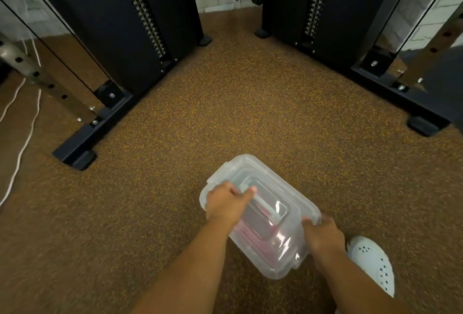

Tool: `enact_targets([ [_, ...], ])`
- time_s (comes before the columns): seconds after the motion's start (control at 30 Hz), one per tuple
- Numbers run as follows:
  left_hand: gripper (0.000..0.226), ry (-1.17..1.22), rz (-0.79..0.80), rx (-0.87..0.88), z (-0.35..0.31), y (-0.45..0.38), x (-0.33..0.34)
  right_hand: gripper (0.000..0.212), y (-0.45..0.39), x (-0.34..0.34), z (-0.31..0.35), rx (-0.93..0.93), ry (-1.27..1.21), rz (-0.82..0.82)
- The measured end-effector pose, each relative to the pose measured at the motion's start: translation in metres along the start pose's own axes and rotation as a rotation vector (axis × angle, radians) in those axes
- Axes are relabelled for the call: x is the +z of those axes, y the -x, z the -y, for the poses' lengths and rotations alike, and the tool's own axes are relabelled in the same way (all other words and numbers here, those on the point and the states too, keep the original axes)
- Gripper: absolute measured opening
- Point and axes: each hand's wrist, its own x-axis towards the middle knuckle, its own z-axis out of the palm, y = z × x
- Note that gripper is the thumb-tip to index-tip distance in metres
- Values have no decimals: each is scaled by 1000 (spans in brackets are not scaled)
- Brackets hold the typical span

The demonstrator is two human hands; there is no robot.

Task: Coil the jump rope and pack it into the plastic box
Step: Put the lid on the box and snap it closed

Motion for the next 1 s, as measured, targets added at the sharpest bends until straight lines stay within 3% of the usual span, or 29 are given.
enact_targets([
  [0.07, 55, -170, -240, 34, 12, -12, -9, 59, -3, -3, -2, -2, 15, 24],
  [0.1, 62, -218, -242, 17, 19, -20, -14, 58, -3, -4, -3, -14, 17, 35],
  [0.23, 54, -165, 27, -94, 36, -45, -24, 51, -6, -2, 3, -74, 64, 54],
  [0.43, 40, -152, 44, -111, 48, -44, -33, 54, -13, -3, 18, -112, 277, 69],
  [0.53, 40, 27, 5, -280, 54, -39, -25, 52, -18, -12, 19, -205, 200, 112],
  [0.67, 38, 445, -49, -478, 61, -29, -10, 75, -16, -20, 21, -108, -152, 234],
  [0.8, 41, 723, -19, -598, 55, -16, 3, 53, -12, -11, 18, -139, -17, 359],
  [1.0, 40, 766, -18, -598, 60, -4, 12, 40, -17, -5, 23, -132, -52, 258],
])
